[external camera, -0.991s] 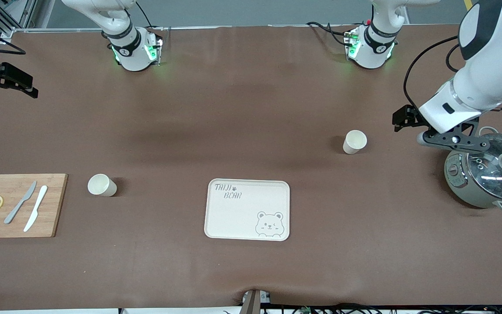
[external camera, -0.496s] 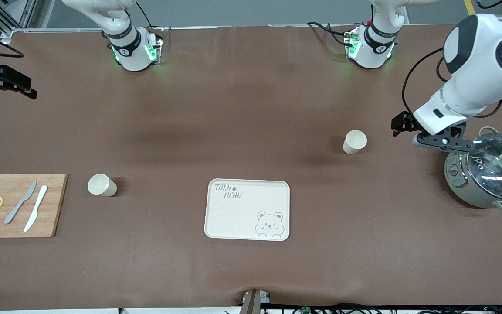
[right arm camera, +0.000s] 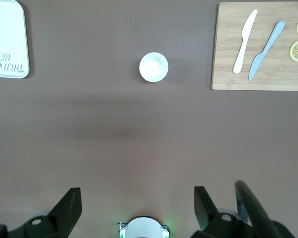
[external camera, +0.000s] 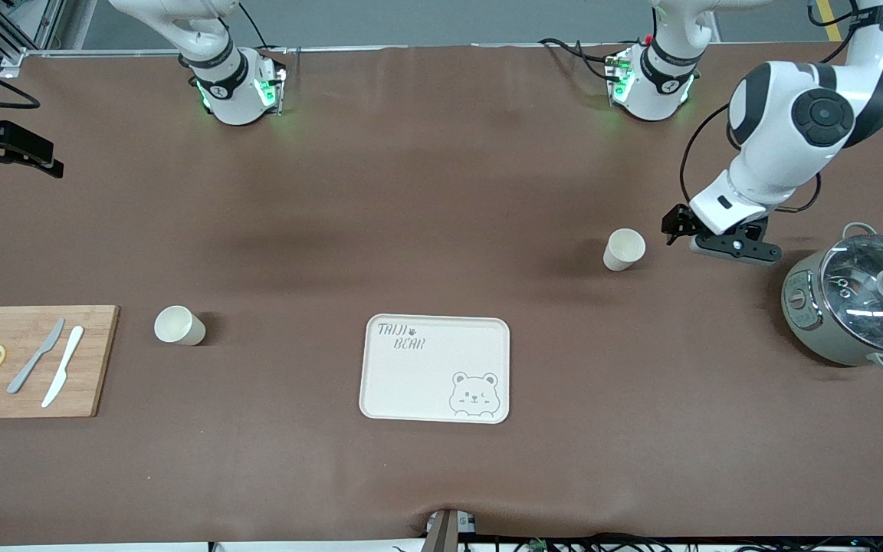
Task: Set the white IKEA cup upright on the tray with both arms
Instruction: 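Move the left gripper toward the white cup beside the steel pot, then grasp the cup with the left gripper while the right gripper grasps the other cup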
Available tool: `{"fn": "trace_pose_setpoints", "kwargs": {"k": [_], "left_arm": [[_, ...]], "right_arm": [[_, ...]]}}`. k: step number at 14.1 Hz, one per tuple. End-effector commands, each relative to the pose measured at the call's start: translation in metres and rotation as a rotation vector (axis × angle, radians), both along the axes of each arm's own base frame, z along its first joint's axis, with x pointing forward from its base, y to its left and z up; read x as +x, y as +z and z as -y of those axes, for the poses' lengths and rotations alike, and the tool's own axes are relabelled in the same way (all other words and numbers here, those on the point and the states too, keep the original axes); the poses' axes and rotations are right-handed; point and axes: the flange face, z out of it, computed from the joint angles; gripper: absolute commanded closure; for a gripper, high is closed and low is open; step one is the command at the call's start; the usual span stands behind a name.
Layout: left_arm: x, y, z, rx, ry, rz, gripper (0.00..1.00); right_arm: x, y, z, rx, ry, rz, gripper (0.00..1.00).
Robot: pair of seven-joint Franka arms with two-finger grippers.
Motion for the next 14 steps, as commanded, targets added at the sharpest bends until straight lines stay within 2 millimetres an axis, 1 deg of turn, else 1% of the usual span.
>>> {"fn": "trace_pose_setpoints", "kwargs": {"k": [1, 2, 4, 6, 7, 8, 9, 12, 14], "left_arm": [[-0.01, -0.018, -0.002, -0.026, 0.003, 0.027, 0.0], [-0.01, -0.025, -0.002, -0.032, 0.006, 0.026, 0.0], [-0.012, -0.037, -0.001, -0.035, 0.004, 0.024, 0.0], [-0.015, -0.053, 0.002, -0.041, 0.002, 0.031, 0.0], [-0.017, -0.061, 0.004, -0.05, 0.004, 0.039, 0.0], [-0.02, -0.07, 0.009, -0.054, -0.004, 0.044, 0.0], [-0.022, -0.078, 0.016, -0.064, -0.008, 0.052, 0.0], [-0.027, -0.1, 0.033, -0.085, -0.014, 0.074, 0.0], [-0.032, -0.112, 0.034, -0.093, -0.009, 0.092, 0.0]], "right_arm": [[0.011, -0.012, 0.006, -0.004, 0.002, -0.032, 0.0], [0.014, -0.018, 0.006, -0.006, 0.002, -0.043, 0.0], [0.015, -0.019, 0.009, -0.011, -0.004, -0.045, 0.0], [0.012, -0.026, 0.015, -0.012, -0.016, -0.073, 0.0], [0.013, -0.03, 0.023, -0.01, -0.028, -0.084, 0.0], [0.017, -0.04, 0.026, -0.004, -0.031, -0.098, 0.0], [0.023, -0.047, 0.02, -0.005, -0.021, -0.1, 0.0], [0.04, -0.07, 0.014, -0.005, -0.009, -0.091, 0.0], [0.044, -0.087, 0.013, -0.001, -0.008, -0.091, 0.0]]}}
